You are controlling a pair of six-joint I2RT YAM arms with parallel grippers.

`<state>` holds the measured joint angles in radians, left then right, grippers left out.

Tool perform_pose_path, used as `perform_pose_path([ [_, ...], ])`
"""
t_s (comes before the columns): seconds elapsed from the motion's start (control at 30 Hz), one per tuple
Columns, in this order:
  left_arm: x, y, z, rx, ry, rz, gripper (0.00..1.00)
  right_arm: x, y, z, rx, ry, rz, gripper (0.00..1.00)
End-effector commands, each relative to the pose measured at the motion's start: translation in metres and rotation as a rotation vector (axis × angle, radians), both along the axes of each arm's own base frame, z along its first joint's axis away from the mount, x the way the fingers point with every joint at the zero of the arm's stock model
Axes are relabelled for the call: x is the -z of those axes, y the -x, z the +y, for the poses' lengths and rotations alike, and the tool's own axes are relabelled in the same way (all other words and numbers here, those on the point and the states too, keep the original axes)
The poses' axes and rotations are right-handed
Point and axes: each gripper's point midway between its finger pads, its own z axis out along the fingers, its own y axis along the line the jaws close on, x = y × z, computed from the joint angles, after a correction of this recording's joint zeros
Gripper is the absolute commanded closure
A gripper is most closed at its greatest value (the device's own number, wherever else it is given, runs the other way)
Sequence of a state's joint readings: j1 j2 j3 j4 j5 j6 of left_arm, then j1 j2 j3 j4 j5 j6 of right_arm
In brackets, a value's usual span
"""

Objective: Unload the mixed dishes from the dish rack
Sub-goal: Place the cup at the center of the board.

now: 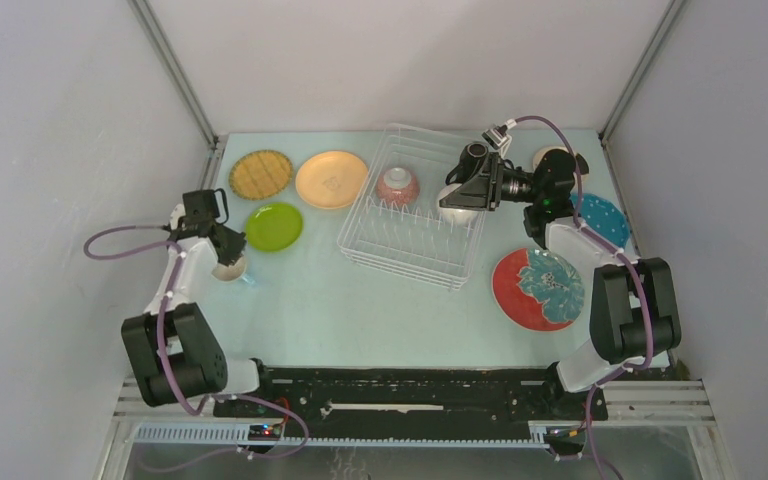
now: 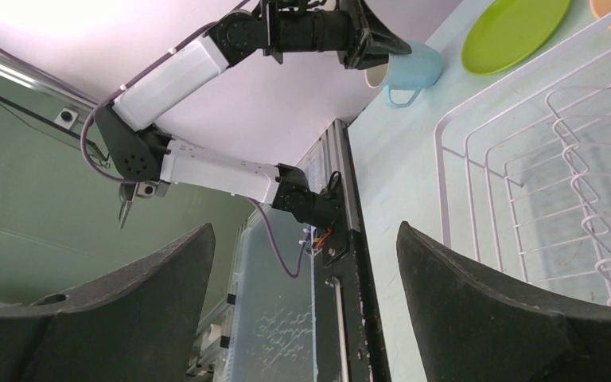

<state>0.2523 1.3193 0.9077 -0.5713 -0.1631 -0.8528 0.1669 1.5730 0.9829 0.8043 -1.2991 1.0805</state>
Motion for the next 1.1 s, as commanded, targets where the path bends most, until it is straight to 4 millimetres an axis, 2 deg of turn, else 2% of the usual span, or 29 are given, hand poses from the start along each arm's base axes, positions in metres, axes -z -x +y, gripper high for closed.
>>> perform_pose_path([
  [0.0,0.000,-0.014,-0.002,0.045,0.060,0.008,0.73,-0.010,-0.003,-0.002,0.008,-0.010,-0.054,0.07],
  [0.3,-0.008,-0.013,0.004,0.034,0.053,-0.009,0.47,-0.010,-0.004,-0.003,0.011,-0.009,-0.051,0.07],
  [0.5,-0.025,-0.011,0.014,0.003,-0.004,-0.042,0.33,-0.009,-0.005,-0.004,0.012,-0.009,-0.051,0.07],
  [0.67,-0.034,-0.019,0.019,-0.006,-0.022,-0.056,0.33,-0.008,-0.006,-0.004,0.013,-0.009,-0.048,0.07],
  [0.87,-0.039,-0.032,0.022,0.023,-0.030,-0.067,0.55,-0.008,-0.006,-0.004,0.012,-0.009,-0.050,0.07],
  [0.97,-0.036,-0.038,0.017,0.063,-0.008,-0.065,0.59,-0.009,-0.006,-0.004,0.012,-0.009,-0.049,0.07],
  [1.07,-0.028,-0.040,0.010,0.104,0.025,-0.049,0.59,-0.009,-0.006,-0.005,0.013,-0.010,-0.050,0.07],
])
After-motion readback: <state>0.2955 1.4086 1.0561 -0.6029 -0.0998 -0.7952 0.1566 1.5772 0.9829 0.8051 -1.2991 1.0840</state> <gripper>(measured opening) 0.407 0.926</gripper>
